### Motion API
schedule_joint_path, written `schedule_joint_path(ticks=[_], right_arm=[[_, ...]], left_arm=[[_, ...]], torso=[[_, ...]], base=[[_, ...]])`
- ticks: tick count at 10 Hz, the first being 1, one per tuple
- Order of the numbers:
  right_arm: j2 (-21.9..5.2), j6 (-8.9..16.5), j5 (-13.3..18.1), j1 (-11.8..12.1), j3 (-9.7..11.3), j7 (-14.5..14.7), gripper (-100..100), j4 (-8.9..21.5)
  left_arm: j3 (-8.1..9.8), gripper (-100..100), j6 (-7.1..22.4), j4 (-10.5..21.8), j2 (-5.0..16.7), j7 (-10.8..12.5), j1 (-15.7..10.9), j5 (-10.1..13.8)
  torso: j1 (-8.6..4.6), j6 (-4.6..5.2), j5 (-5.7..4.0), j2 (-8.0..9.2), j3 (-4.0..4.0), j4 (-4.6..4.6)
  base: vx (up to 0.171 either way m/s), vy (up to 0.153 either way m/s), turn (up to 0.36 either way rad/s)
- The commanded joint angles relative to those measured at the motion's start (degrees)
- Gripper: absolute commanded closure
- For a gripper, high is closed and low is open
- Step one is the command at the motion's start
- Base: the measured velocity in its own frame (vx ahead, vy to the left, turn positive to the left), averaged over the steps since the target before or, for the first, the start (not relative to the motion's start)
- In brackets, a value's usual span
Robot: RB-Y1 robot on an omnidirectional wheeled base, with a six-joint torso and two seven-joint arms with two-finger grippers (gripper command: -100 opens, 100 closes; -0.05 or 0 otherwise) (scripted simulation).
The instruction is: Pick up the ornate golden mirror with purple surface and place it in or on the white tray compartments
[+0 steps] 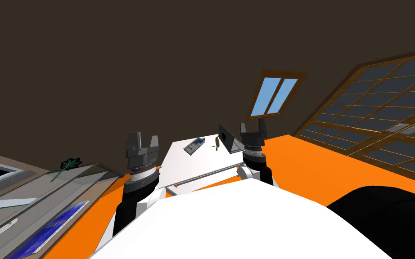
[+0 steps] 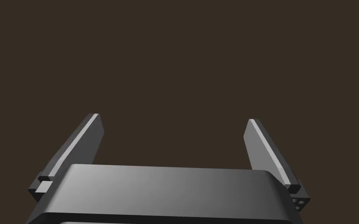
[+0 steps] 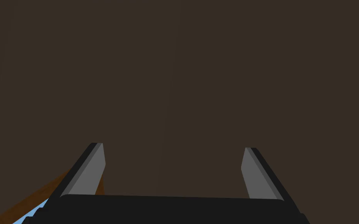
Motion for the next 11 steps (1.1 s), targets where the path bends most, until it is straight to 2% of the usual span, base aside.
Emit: schedule_joint_path(ticks=[1,5,10,11], right_arm=[[-1.85,0.26,-0.04,0.05,0.24,-0.19,-100,0.57],[-7.73,1.84,-0.29,0.37,1.74,-1.32,-100,3.95],[-15.19,5.55,-0.90,0.88,5.23,-3.73,-100,11.21],[-15.19,5.55,-0.90,0.88,5.23,-3.73,-100,11.62]], left_arm=[[0.00,0,0.00,0.00,0.00,0.00,0.00,0.00],[-0.01,0,0.00,0.00,0.00,0.00,-0.01,0.00],[-0.01,0,0.00,0.00,-0.01,0.00,-0.01,0.00],[-0.01,0,0.00,0.00,-0.01,0.00,-0.01,0.00]], torso=[[0.00,0.00,0.00,0.00,0.00,0.00],[0.12,-0.02,0.03,0.27,0.15,0.06],[0.25,-0.02,0.06,0.36,0.21,0.08],[0.24,-0.01,0.06,0.37,0.22,0.09]], base=[[-0.023,0.013,0.076],[-0.066,0.032,0.160],[-0.087,0.064,0.250],[-0.055,0.045,0.092]])
